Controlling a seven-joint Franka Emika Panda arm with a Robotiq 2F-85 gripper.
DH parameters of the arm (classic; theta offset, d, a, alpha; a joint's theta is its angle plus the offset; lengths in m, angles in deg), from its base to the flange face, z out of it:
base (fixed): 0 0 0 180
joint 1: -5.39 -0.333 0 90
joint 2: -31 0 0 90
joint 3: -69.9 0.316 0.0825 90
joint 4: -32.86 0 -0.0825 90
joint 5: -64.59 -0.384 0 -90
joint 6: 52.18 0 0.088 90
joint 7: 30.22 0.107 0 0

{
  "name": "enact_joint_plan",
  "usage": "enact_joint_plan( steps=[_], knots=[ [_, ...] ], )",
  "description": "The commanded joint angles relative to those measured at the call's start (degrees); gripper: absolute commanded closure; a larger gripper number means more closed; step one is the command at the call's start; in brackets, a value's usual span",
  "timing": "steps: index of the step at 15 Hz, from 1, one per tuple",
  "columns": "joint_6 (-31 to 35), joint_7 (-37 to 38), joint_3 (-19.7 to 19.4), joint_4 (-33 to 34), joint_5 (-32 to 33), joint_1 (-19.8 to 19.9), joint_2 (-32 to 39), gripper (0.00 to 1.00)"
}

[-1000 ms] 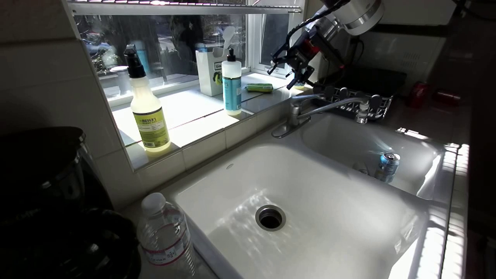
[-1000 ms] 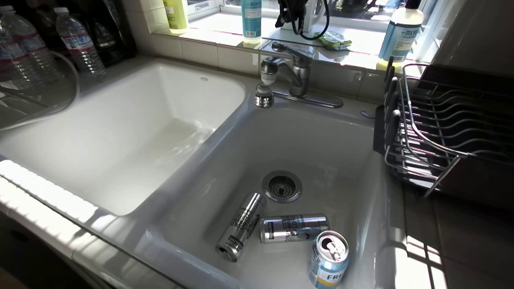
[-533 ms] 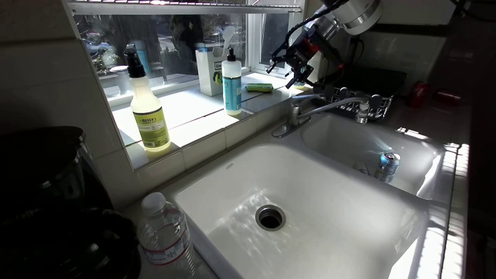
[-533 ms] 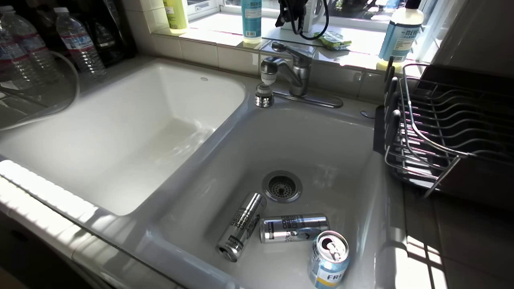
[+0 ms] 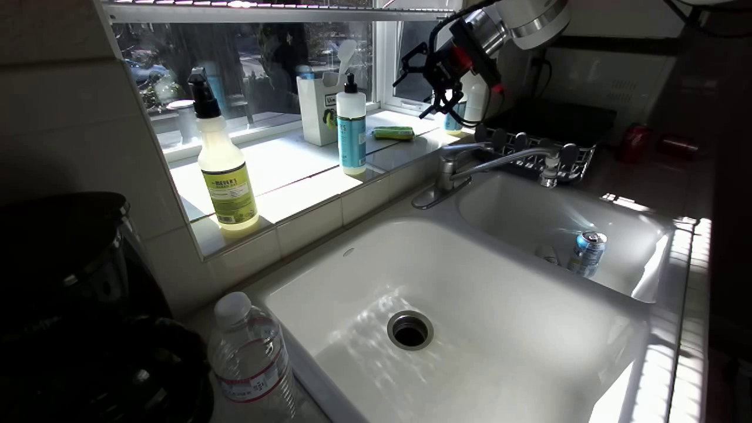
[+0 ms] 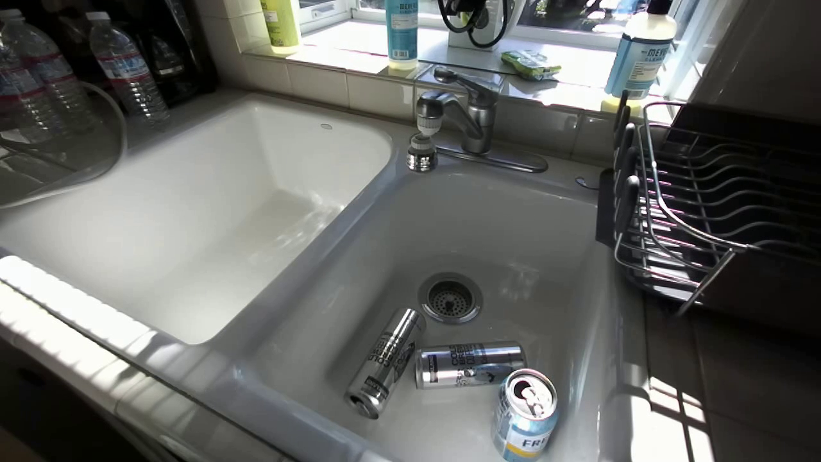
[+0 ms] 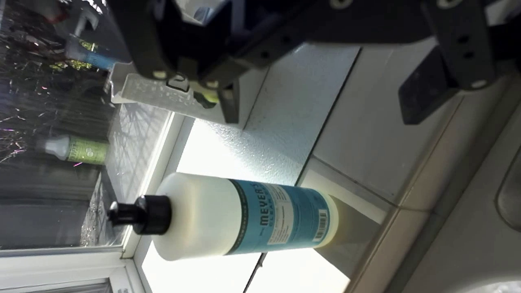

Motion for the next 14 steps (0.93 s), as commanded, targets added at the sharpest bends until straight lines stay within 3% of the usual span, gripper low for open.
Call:
enact_joint_plan(
  steps=[1, 8, 9, 14],
  knots=[
    [-4.6, 11.0, -0.8, 6.5, 2.4, -0.3, 4.7, 0.00],
    [-23.5, 24.2, -0.3, 14.3, 1.8, 1.9, 10.2, 0.00],
    [-19.2, 20.2, -0.4, 10.2, 1.4, 1.2, 7.5, 0.00],
    [-19.8, 20.5, -0.4, 10.7, 1.4, 1.4, 7.8, 0.00]
  ],
)
